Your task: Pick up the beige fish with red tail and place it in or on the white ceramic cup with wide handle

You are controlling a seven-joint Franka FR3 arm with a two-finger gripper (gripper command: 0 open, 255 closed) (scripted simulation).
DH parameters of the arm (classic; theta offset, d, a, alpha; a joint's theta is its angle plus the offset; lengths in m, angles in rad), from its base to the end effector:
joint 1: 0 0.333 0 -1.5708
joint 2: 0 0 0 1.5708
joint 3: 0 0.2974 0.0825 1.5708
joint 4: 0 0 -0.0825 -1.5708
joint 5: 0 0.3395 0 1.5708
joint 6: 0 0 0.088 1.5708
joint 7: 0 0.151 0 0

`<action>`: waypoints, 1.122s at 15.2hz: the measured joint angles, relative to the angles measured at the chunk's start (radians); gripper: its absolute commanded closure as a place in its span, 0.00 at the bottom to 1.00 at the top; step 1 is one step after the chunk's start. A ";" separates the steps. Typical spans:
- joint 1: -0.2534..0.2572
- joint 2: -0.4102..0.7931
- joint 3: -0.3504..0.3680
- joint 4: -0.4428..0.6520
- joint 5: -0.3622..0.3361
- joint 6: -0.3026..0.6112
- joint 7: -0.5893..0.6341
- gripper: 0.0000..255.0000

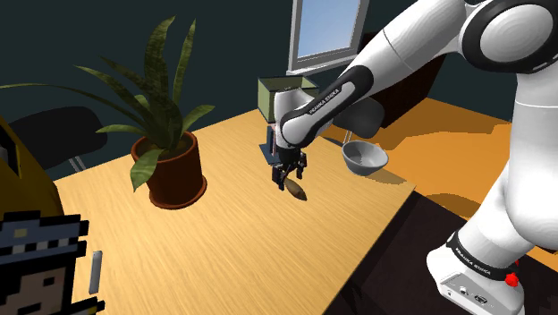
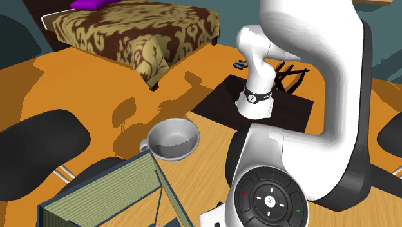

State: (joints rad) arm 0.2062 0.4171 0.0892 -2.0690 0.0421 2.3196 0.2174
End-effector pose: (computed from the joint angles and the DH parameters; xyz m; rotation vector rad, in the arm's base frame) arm 0.5064 0.1575 0.1901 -3.1078 -0.0655 0.2749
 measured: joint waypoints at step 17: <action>-0.001 0.010 -0.003 -0.001 -0.002 0.015 0.000 1.00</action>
State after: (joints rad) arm 0.2050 0.4271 0.0861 -2.0696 0.0402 2.3344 0.2175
